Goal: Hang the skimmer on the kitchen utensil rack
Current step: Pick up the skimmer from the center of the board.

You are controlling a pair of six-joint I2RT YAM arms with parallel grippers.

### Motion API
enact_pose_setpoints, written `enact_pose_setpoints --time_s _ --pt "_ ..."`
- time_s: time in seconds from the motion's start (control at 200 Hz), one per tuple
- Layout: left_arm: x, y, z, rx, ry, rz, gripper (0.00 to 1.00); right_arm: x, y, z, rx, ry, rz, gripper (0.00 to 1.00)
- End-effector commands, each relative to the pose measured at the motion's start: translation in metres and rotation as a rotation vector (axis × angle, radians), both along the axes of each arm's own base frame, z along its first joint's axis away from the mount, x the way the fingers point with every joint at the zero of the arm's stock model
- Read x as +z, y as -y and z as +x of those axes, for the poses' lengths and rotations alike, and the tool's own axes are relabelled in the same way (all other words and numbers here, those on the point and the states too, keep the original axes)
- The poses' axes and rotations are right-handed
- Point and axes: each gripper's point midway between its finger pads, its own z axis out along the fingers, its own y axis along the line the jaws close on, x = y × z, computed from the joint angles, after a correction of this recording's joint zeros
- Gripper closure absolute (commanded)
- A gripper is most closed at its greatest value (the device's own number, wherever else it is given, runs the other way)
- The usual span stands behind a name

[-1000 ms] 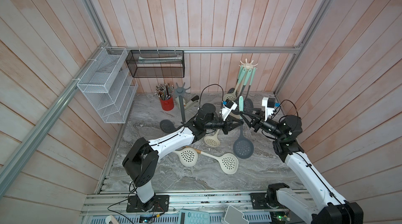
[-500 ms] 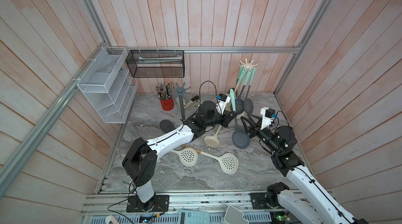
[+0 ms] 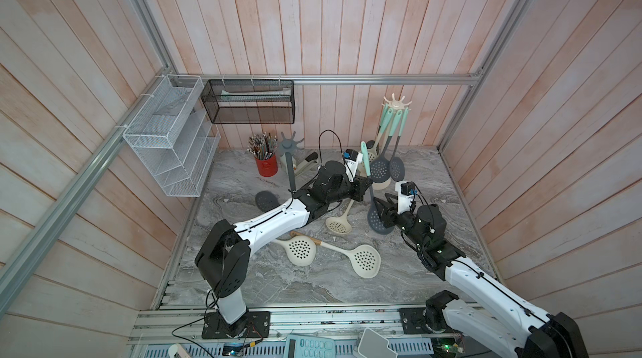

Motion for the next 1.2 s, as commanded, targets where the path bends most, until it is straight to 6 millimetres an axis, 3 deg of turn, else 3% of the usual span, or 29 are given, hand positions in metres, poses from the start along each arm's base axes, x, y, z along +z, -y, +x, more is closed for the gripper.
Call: enact_pose_setpoints --time_s 0.0,0.425,0.725,0.93,1.195 --pt "0.030 0.000 0.001 0.010 0.042 -0.041 1.00 0.023 -0.006 0.010 0.002 0.079 -0.012 0.48" --pt "0.026 0.001 0.002 0.010 0.035 -0.028 1.00 0.022 -0.025 0.030 0.053 0.077 -0.028 0.49" --pt "0.029 0.004 0.000 0.002 0.026 -0.031 1.00 0.024 -0.030 0.048 0.036 0.099 -0.060 0.56" --pt "0.030 0.005 -0.001 -0.004 0.019 -0.029 1.00 0.032 -0.032 0.055 0.031 0.121 -0.083 0.78" --pt "0.043 -0.002 -0.004 -0.021 0.037 -0.033 0.63 0.029 -0.029 0.044 0.048 0.112 -0.080 0.93"
